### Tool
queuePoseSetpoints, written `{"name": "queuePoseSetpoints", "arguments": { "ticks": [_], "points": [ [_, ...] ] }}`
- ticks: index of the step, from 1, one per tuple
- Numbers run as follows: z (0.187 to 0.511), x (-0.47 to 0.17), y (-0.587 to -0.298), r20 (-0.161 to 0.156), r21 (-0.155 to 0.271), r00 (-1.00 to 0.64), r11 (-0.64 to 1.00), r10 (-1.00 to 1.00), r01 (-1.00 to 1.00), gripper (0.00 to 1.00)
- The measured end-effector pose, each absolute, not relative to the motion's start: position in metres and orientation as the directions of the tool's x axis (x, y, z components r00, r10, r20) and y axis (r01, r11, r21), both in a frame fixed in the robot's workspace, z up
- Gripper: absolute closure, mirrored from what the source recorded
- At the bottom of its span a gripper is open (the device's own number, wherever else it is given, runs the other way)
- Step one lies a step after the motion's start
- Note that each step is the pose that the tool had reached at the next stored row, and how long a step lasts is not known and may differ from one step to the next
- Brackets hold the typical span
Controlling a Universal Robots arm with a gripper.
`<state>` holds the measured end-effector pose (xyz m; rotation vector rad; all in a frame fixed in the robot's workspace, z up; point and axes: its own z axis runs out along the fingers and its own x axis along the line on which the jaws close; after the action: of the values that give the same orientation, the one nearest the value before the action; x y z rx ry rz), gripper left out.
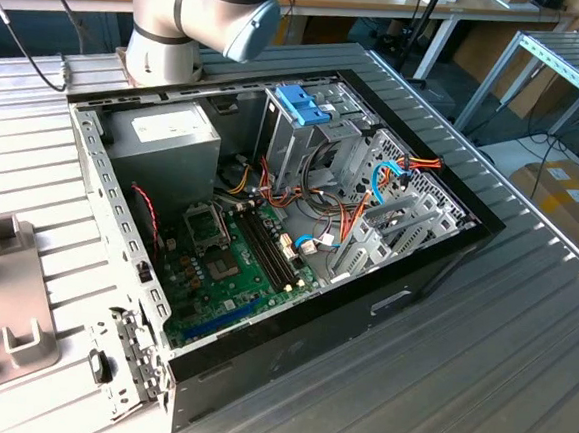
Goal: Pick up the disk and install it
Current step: 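Reach for the disk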
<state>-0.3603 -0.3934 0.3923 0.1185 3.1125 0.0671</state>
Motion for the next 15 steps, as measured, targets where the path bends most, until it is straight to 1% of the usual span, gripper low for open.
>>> {"name": "queuePoseSetpoints", "arguments": {
  "ticks": [15],
  "points": [
    [0.391,-0.376,-0.389,-0.024,0.044,-0.997,0.996,0.076,0.075,0.89]
  ]
}}
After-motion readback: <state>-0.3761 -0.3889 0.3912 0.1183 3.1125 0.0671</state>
